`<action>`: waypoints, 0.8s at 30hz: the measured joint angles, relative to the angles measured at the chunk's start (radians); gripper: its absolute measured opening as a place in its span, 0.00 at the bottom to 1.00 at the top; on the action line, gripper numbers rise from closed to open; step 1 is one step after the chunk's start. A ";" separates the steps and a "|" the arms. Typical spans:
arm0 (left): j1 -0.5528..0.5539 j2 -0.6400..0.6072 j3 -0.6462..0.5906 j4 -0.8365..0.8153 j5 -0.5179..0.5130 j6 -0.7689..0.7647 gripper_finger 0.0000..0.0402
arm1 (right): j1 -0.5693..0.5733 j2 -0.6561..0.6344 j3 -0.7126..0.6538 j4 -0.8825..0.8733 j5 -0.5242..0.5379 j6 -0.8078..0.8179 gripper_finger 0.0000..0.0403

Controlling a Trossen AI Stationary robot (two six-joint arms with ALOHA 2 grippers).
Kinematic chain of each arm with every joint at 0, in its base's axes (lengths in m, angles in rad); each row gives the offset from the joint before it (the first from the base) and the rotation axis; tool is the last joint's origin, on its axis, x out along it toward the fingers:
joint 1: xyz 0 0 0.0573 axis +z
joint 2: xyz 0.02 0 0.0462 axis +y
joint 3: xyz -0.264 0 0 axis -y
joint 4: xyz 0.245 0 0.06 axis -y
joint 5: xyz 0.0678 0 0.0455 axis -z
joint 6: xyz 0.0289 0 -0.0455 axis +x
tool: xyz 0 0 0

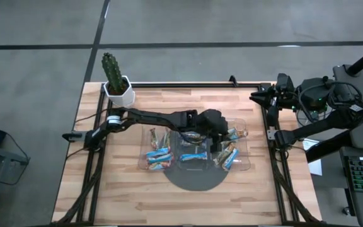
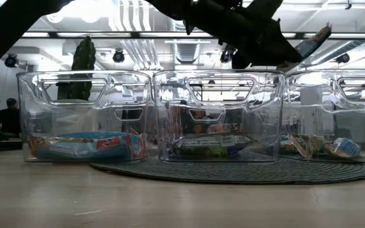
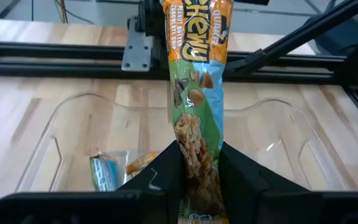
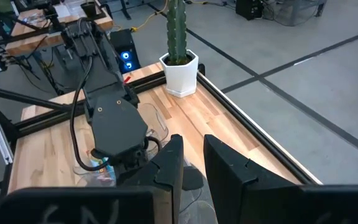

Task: Pick and place Granola Bars by type
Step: Put the yellow granola bar into the right transparent bin, then return to Home Position

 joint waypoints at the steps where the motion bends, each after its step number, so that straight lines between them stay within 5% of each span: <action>1: 0.000 0.000 -0.001 0.010 0.001 0.000 0.19 | 0.000 0.000 0.000 0.000 0.000 0.000 0.14; 15: 0.007 0.000 0.059 -0.070 0.066 -0.007 0.35 | 0.000 0.000 0.000 0.000 0.001 0.000 0.14; 24: 0.002 -0.114 0.109 -0.187 0.117 -0.030 0.20 | 0.000 0.000 0.000 0.000 -0.004 -0.030 0.14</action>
